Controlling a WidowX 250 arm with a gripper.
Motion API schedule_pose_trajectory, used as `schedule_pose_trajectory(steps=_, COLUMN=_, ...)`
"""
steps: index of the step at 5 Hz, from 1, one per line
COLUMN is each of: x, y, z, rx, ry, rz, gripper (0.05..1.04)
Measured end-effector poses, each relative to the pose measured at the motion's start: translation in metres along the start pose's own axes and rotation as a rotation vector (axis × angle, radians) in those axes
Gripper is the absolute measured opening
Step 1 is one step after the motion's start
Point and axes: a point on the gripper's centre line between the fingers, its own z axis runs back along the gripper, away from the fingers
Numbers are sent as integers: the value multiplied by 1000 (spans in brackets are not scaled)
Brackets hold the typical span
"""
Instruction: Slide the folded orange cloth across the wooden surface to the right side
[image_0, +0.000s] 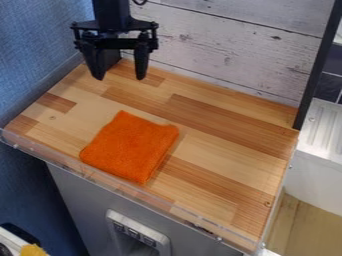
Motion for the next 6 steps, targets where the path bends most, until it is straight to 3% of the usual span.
schedule_pose_trajectory(steps=2, x=-13, y=-17, z=2, rx=-6, ry=-40, rz=234, gripper=998)
schedule_pose_trajectory(steps=4, x=-18, y=-20, z=3, rx=7, ry=-38, rz=352, gripper=997)
schedule_pose_trajectory(steps=5, x=-21, y=-18, z=2, rx=14, ry=-30, rz=378, gripper=939)
schedule_pose_trajectory(steps=6, x=-24, y=-17, z=-4, rx=19, ry=-24, rz=400, gripper=655)
